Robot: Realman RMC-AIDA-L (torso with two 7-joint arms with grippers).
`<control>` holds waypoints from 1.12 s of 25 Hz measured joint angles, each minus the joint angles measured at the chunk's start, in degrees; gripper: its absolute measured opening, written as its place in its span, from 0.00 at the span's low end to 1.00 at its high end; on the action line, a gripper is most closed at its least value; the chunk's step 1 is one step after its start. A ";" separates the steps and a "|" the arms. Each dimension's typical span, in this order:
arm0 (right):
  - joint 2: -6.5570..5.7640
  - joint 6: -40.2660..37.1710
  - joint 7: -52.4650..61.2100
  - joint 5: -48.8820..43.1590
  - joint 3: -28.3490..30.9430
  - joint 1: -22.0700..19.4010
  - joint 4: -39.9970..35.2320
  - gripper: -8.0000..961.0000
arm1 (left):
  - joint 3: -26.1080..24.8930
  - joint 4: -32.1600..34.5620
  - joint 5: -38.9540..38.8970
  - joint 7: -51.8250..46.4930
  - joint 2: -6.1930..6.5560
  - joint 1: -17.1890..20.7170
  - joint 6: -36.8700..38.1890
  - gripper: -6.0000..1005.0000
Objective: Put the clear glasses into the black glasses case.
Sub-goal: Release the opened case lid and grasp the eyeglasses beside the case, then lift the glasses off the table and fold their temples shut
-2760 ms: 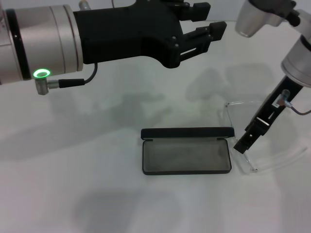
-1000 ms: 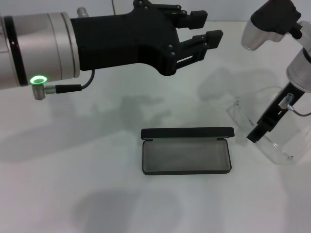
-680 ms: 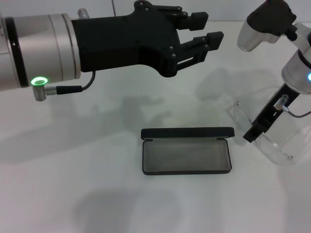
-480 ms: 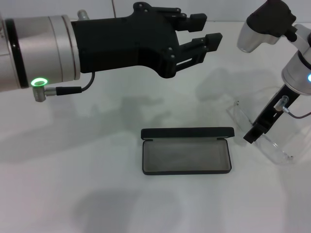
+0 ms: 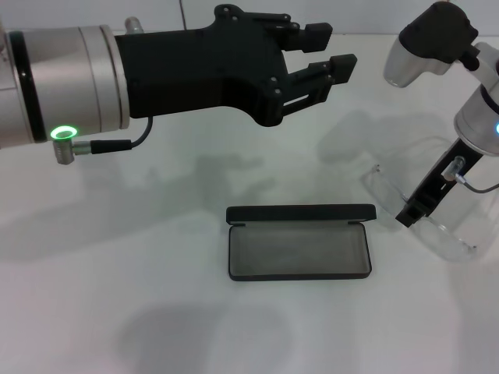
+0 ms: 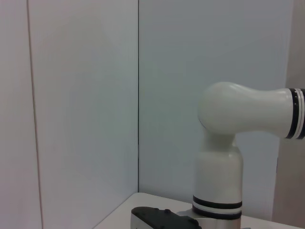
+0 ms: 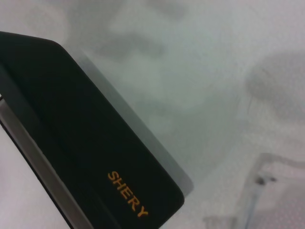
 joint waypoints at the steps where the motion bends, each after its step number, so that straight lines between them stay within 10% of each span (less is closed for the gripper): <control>1: 0.00 0.05 0.00 0.00 0.00 -0.09 0.00 0.28 | 0.00 0.00 0.00 0.00 0.00 0.00 0.01 0.35; 17: -0.10 -1.25 0.24 -0.49 0.24 -3.00 -5.68 0.15 | -0.39 0.38 0.01 0.00 0.00 1.84 0.09 0.34; 28: -0.47 -7.56 -9.10 14.37 10.75 -21.11 -43.48 0.13 | -3.69 0.58 -6.06 4.55 0.03 3.70 1.42 0.34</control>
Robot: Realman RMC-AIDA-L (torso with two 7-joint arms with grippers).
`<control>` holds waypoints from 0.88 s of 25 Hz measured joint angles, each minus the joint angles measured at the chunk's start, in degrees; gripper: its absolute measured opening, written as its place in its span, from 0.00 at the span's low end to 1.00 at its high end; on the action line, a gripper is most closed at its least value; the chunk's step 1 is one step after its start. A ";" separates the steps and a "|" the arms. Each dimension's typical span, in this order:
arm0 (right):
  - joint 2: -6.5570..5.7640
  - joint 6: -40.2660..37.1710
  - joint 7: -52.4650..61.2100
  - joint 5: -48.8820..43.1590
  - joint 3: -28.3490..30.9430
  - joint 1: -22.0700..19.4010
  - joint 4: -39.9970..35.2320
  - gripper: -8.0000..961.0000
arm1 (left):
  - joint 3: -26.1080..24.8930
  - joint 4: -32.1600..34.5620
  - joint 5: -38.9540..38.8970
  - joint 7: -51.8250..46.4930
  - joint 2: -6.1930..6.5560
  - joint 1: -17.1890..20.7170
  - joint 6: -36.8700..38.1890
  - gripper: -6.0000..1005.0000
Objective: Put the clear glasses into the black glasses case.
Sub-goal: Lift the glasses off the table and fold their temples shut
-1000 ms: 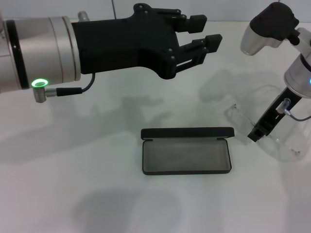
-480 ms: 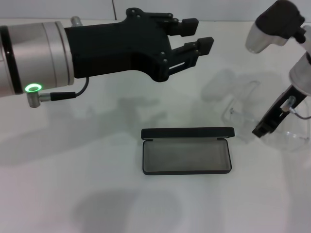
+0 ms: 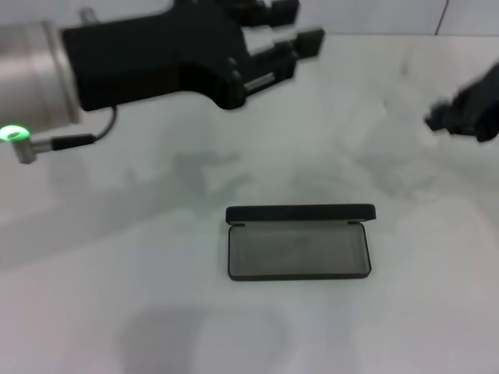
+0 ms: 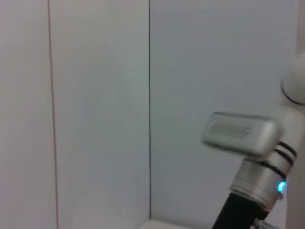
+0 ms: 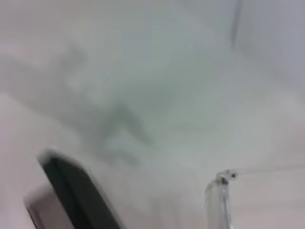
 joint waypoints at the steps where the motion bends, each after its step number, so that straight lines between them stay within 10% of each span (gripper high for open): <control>1: 0.15 -0.03 -2.44 3.61 1.10 -1.76 -2.45 0.13 | -0.89 0.05 -1.43 0.63 0.00 0.26 0.62 0.34; 10: 0.45 -3.57 -28.91 39.03 5.01 -11.46 0.05 0.13 | -6.76 -0.69 -11.43 4.35 -0.10 0.32 6.55 0.34; 22: 0.31 -4.76 -46.13 48.29 -3.91 -8.48 15.86 0.13 | -5.84 -6.93 -16.89 8.93 -0.04 -3.60 11.89 0.33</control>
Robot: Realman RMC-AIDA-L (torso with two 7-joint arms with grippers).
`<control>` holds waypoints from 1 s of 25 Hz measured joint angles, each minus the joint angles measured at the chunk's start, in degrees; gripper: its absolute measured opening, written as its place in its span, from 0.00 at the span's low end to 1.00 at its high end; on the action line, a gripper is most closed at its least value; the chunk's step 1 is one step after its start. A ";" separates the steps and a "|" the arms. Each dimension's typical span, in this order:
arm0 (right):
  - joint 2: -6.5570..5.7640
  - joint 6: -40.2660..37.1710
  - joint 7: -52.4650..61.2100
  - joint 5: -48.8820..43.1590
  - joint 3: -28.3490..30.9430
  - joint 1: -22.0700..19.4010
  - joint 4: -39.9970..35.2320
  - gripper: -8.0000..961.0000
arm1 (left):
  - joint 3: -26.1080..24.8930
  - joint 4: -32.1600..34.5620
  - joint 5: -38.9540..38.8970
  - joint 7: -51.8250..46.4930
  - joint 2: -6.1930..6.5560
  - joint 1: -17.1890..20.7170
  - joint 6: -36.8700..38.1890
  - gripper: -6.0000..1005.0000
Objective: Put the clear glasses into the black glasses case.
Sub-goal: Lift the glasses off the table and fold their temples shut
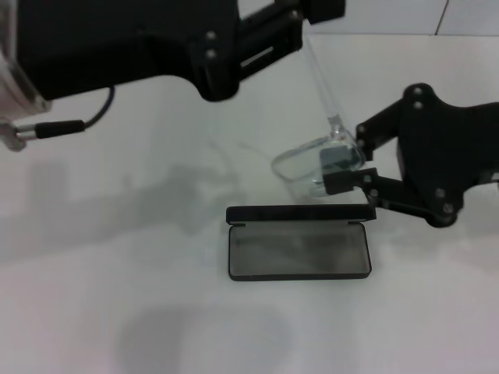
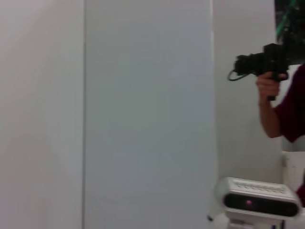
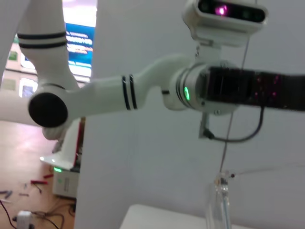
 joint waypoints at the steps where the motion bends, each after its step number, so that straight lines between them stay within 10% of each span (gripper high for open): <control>1: 0.00 -0.08 -0.40 0.39 -0.07 0.81 1.27 0.13 | 0.00 -0.91 0.00 0.26 0.00 -0.75 0.66 0.33; 7: -0.21 -1.78 -2.20 2.43 -0.11 2.91 4.39 0.13 | -0.41 -4.79 0.47 0.69 0.04 -3.49 2.25 0.14; 25: -0.32 -4.59 -2.65 6.04 0.52 2.07 4.85 0.13 | -0.66 -7.00 2.28 -0.41 0.42 -5.28 8.01 0.07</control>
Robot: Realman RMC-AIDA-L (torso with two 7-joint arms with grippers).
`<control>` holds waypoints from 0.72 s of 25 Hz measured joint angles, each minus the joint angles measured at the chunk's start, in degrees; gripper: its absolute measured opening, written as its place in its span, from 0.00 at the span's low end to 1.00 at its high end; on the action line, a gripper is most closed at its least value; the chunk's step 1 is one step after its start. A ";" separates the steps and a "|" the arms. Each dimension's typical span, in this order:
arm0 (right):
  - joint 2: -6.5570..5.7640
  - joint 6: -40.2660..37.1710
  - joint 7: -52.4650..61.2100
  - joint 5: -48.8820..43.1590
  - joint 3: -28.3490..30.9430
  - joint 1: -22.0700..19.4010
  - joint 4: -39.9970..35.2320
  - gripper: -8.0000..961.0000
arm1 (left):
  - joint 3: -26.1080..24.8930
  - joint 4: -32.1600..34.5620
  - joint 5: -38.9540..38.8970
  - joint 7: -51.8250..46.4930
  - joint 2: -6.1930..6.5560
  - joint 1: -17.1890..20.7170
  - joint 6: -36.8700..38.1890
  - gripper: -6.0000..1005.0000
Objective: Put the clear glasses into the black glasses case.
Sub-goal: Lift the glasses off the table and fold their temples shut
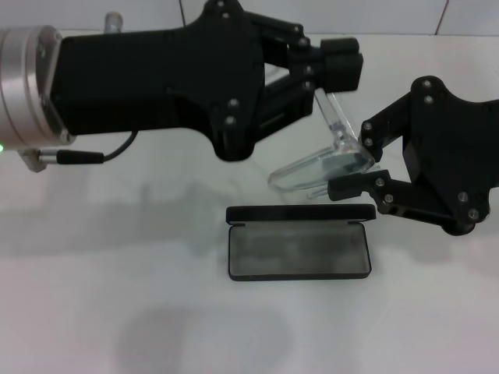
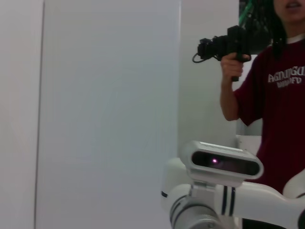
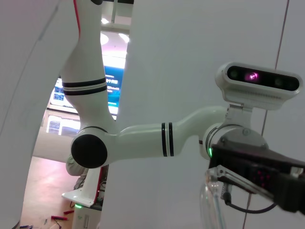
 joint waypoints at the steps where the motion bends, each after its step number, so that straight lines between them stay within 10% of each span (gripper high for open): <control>1: 0.01 -0.07 -0.01 0.03 -0.01 0.00 0.02 0.13 | 0.00 -0.01 0.02 -0.02 -0.02 0.00 0.42 0.07; 18: 0.24 -0.45 -0.28 0.20 -0.10 0.02 0.38 0.13 | 0.52 -0.07 0.04 -0.94 -0.14 -0.82 4.20 0.07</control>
